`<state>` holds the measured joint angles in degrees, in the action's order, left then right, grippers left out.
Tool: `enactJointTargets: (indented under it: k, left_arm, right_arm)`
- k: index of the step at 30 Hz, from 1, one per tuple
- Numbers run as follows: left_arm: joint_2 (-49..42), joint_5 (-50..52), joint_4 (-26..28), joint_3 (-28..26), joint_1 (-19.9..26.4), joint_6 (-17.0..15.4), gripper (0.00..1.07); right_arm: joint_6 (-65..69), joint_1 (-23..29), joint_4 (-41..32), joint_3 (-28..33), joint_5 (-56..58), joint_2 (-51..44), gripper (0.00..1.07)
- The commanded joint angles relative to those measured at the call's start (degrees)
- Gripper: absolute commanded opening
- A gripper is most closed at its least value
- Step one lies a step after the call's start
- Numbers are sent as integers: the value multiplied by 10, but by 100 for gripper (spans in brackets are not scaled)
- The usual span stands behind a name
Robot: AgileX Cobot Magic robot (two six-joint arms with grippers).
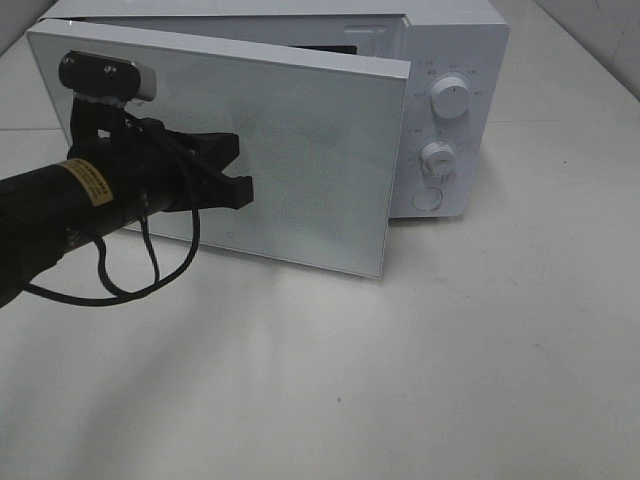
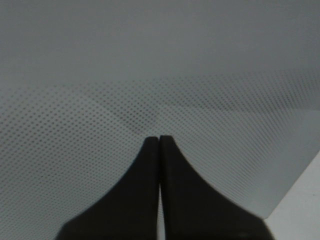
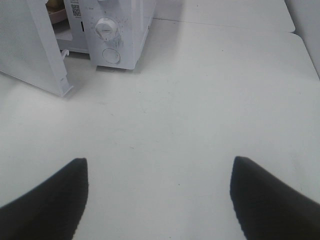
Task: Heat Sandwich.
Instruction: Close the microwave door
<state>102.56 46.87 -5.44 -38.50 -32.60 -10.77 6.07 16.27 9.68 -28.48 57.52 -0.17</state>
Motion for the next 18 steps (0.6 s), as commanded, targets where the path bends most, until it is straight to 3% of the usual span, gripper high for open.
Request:
enactJointTargets:
  k: [1, 18]
  left_arm:
    - [9, -2, 11, -24, -14, -1, 0]
    - [52, -57, 14, -129, -25, -4, 0]
  right_arm:
    - [-4, -3, 2, 1, -5, -17, 75]
    - [-4, -3, 2, 1, -5, -17, 75]
